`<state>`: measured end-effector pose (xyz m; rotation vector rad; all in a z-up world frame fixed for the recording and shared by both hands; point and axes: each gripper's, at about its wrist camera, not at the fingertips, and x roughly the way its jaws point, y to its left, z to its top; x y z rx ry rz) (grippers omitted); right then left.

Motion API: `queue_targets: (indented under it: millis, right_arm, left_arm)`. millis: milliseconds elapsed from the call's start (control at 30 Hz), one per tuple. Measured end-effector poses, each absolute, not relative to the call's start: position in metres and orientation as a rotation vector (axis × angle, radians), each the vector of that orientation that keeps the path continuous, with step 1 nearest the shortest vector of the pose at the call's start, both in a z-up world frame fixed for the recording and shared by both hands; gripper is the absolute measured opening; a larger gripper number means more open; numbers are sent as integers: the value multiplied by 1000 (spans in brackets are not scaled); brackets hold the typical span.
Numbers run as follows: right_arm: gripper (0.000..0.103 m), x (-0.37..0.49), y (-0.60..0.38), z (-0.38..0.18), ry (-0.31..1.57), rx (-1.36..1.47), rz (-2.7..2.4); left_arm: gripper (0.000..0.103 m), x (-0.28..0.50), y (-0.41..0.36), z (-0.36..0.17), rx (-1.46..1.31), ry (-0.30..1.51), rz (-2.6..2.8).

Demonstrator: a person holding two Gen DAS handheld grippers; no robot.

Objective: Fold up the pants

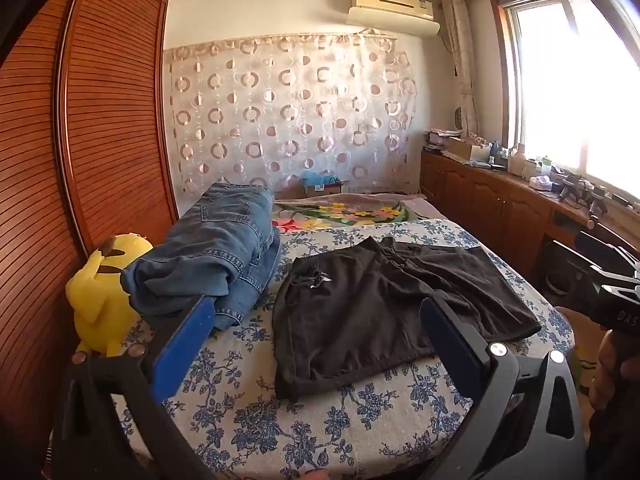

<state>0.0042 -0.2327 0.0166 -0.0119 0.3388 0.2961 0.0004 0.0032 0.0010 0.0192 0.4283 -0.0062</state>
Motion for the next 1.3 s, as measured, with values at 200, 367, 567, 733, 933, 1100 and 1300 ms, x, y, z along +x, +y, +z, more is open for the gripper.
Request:
queue_targets:
  millis: [200,367,567,733,933,1100,1300]
  right_arm:
    - [103,4,-230,17,339,-16,298]
    - [103,3,-232,17,335,-17,297]
    - [103,3,-231,17,336,-16,295]
    - [103,2,-230,17,335,-18,297]
    - [103,1,-229,17,335,-20,298]
    - [103,2,-229,15,336,-19,298]
    - [103,2,-229,15,336,-20,298]
  left_arm:
    - [103,-4,4,1,8,410,5]
    - [103,-5,5,1,1,419,15]
    - [103,-4,5,-1,-2,427,21]
    - [103,-2,6,-4,-2,430,21]
    - [103,-2,6,-6,-2,432,22]
    - [103,-2,6,-6,-3,431,22]
    - [103,-3,5,-5,-3,428,22]
